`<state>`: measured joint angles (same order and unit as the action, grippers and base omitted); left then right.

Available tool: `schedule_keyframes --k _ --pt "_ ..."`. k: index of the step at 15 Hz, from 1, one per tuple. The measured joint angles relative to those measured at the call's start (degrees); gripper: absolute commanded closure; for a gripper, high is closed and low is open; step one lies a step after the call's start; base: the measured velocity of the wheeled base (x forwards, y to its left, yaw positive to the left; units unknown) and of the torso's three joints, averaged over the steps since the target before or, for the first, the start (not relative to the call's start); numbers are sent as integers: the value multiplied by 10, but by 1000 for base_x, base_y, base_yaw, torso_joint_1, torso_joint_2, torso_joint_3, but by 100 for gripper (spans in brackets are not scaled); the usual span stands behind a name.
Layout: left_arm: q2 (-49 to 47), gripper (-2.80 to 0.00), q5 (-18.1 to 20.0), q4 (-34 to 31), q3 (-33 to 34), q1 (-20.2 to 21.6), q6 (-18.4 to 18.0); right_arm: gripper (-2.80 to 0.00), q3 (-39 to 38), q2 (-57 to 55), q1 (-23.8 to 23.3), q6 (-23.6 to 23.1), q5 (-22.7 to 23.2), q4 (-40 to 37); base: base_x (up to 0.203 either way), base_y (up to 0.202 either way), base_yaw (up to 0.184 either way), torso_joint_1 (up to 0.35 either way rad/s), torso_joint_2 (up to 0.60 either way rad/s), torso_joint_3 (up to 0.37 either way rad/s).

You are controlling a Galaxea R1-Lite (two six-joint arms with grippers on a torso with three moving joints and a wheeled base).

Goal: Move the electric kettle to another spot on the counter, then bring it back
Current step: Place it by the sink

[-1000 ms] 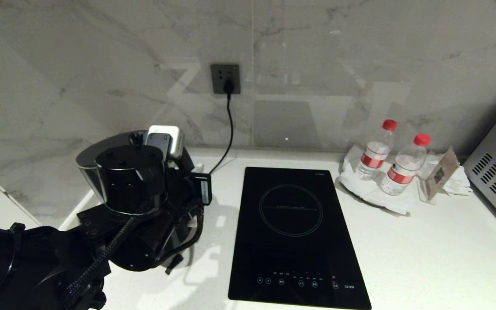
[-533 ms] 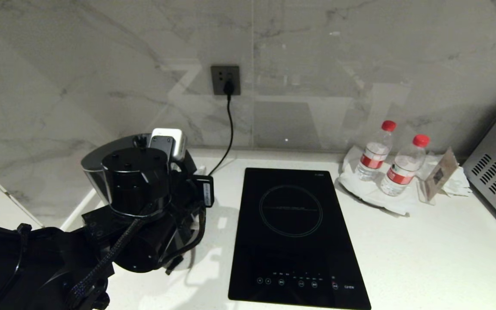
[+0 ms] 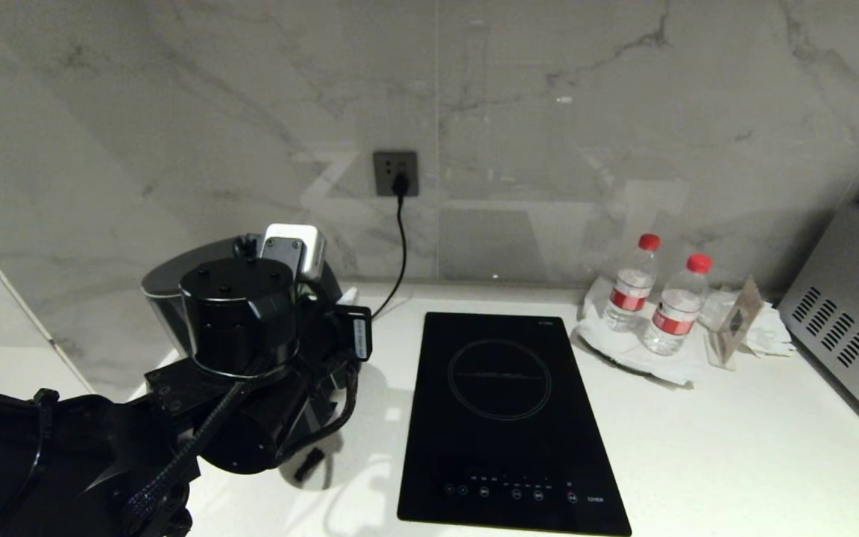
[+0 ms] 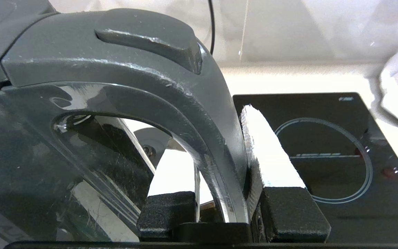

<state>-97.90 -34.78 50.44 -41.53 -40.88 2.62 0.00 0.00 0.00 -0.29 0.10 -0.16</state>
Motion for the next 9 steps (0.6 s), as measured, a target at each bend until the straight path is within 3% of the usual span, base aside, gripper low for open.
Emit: schedule_keyframes --k 5,9 --pt "-4 0 -4 -1 -1 1 2 0 0 0 0 0 0 0 0 0 0 2 1 56" --pt "7 0 -14 -1 15 0 23 0 0 0 0 0 0 0 0 0 0 0 0 0"
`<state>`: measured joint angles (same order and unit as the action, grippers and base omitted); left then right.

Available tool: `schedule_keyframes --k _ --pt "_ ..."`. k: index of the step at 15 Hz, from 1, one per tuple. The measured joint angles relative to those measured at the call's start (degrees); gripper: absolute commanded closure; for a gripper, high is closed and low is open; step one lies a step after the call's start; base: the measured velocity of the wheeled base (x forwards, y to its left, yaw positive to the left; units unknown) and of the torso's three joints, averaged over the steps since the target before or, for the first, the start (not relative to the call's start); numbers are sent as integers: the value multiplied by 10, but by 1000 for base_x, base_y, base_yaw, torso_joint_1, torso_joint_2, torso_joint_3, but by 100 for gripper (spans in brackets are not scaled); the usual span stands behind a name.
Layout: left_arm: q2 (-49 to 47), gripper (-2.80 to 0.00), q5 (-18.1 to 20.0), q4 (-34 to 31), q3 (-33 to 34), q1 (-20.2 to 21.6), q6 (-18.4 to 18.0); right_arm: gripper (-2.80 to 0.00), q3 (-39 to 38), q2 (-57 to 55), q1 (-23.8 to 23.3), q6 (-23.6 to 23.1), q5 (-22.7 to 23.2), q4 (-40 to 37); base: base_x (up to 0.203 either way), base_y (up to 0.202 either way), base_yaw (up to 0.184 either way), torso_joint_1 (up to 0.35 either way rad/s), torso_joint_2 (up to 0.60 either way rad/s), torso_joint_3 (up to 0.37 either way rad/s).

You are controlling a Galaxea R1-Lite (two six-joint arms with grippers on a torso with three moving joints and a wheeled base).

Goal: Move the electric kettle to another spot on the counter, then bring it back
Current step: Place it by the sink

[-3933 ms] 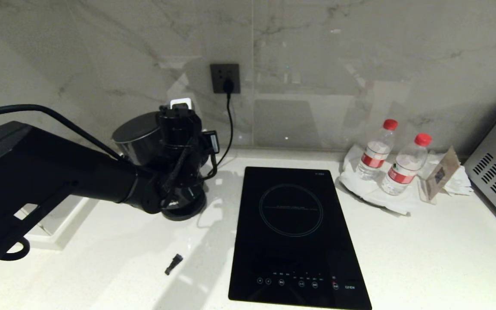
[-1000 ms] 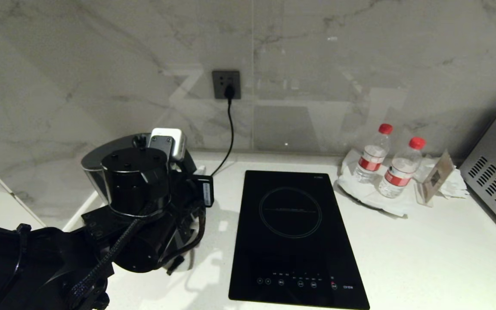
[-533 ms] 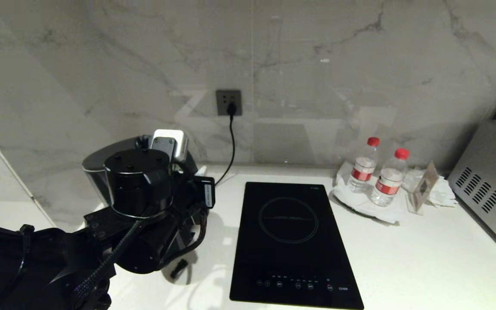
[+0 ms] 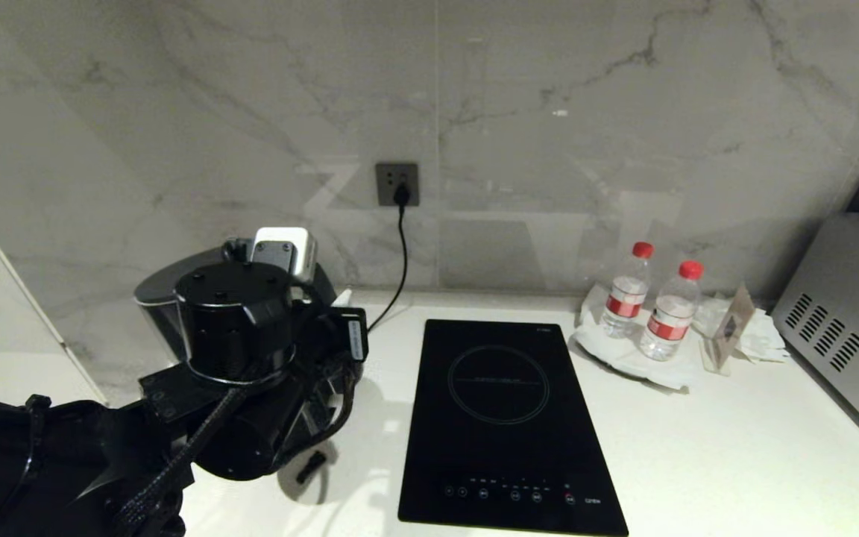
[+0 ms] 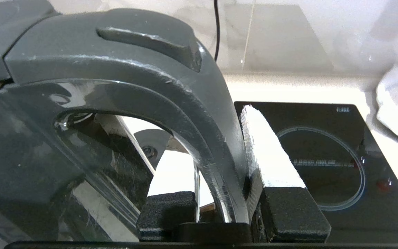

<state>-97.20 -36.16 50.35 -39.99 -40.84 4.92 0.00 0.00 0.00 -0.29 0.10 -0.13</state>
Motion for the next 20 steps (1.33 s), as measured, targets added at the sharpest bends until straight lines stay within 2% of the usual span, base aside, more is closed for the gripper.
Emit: schedule_keyframes --k 2,5,8,14,20 --pt "13 0 2 0 34 0 6 0 0 0 0 0 0 0 0 0 0 0 0 0" --pt "37 0 2 0 75 1 34 0 0 0 0 0 0 0 0 0 0 0 0 0" --pt "51 0 3 1 107 1 37 0 0 0 0 0 0 0 0 0 0 0 0 0" --pt "62 0 -2 1 122 7 42 0 0 0 0 0 0 0 0 0 0 0 0 0" --pt "79 0 4 1 139 44 48 0 0 0 0 0 0 0 0 0 0 0 0 0"
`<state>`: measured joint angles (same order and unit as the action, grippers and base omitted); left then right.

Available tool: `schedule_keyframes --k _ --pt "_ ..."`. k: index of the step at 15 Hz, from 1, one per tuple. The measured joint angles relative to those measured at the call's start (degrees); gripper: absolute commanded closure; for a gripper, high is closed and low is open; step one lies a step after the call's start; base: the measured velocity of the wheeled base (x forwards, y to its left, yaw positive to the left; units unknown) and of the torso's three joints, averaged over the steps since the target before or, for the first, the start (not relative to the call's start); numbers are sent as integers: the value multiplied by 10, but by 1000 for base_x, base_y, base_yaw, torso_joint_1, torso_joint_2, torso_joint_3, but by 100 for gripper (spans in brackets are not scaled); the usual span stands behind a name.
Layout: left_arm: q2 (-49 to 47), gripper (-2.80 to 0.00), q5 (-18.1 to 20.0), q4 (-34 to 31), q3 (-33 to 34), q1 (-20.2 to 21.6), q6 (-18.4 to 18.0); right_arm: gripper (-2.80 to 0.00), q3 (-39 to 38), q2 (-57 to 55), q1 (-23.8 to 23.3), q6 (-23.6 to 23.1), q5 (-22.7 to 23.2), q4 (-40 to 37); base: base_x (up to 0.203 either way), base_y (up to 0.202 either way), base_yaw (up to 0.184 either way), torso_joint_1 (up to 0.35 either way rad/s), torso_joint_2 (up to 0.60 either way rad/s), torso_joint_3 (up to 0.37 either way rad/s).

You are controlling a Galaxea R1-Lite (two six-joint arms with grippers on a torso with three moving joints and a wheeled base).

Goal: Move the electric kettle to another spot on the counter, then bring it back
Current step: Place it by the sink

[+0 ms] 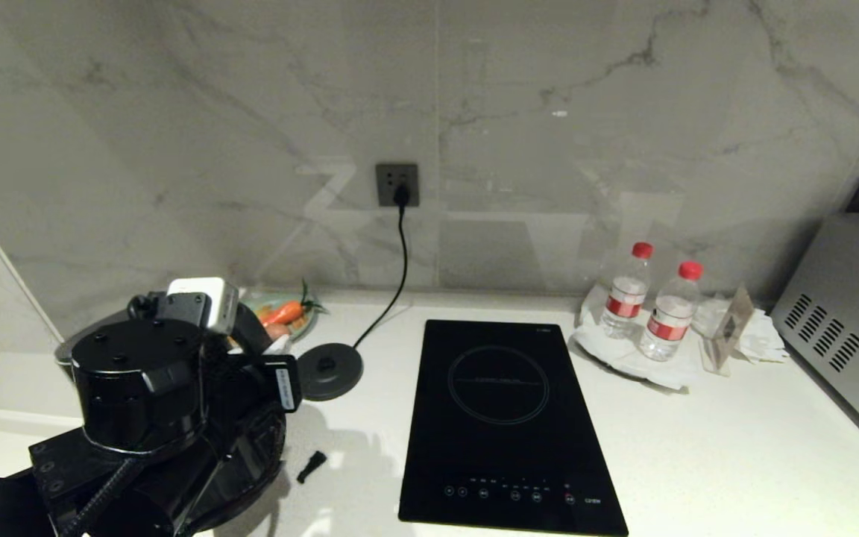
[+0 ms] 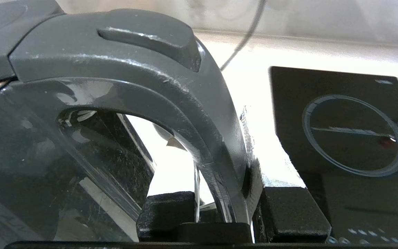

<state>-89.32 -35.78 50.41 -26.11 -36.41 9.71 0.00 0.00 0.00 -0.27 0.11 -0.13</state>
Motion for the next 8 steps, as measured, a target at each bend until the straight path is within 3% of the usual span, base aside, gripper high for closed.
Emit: schedule_keyframes --k 8 --pt "5 0 1 0 9 3 6 0 0 0 0 0 0 -1 0 0 0 0 0 0"
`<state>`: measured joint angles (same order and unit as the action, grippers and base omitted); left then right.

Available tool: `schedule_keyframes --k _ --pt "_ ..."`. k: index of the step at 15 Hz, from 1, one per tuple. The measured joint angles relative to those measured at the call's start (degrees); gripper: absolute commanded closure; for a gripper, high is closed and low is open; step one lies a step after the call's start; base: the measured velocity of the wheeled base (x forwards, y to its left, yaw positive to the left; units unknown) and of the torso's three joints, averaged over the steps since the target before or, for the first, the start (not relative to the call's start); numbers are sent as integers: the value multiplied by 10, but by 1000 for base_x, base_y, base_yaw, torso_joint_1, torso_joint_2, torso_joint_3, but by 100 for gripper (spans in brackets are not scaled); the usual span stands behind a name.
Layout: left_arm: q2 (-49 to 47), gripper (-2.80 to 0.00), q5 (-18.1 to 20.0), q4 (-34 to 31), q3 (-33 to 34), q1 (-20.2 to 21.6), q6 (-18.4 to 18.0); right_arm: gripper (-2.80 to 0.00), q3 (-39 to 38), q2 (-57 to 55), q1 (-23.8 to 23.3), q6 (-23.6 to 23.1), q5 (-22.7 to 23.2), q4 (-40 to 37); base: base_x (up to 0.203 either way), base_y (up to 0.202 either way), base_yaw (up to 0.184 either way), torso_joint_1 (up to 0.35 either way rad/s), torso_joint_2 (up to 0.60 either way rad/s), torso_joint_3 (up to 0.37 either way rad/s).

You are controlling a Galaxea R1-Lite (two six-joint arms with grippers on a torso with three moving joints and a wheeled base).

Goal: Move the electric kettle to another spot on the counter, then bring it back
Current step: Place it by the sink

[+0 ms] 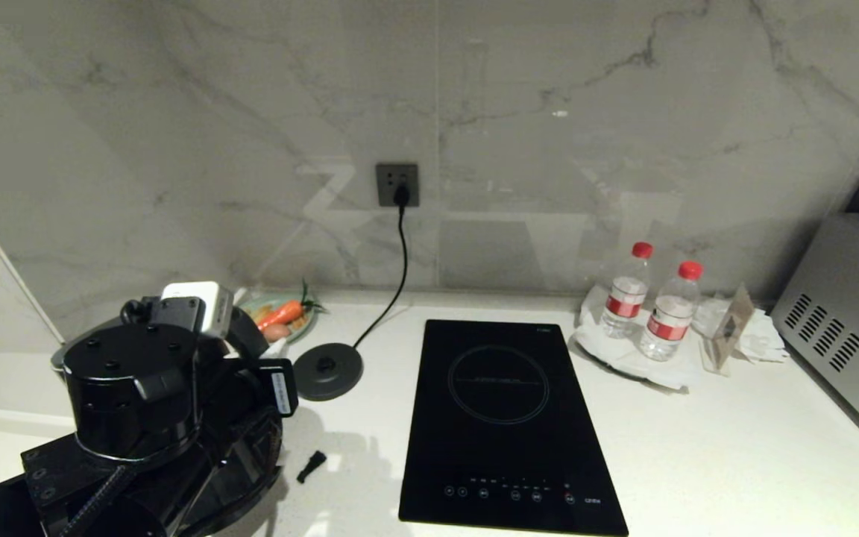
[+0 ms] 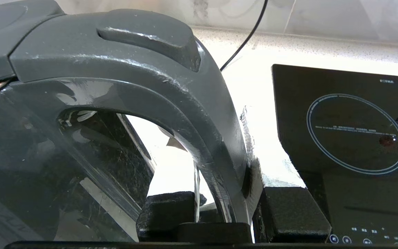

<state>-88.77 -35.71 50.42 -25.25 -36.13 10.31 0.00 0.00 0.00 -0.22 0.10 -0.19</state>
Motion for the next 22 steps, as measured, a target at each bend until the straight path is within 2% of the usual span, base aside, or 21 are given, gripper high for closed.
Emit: schedule_keyframes --k 3,22 --pt "0 0 2 0 0 -1 0 0 0 0 0 0 0 0 -4 -4 67 2 1 4" --pt "17 0 -2 0 5 -1 -4 0 0 0 0 0 0 0 -3 -9 176 3 3 1"
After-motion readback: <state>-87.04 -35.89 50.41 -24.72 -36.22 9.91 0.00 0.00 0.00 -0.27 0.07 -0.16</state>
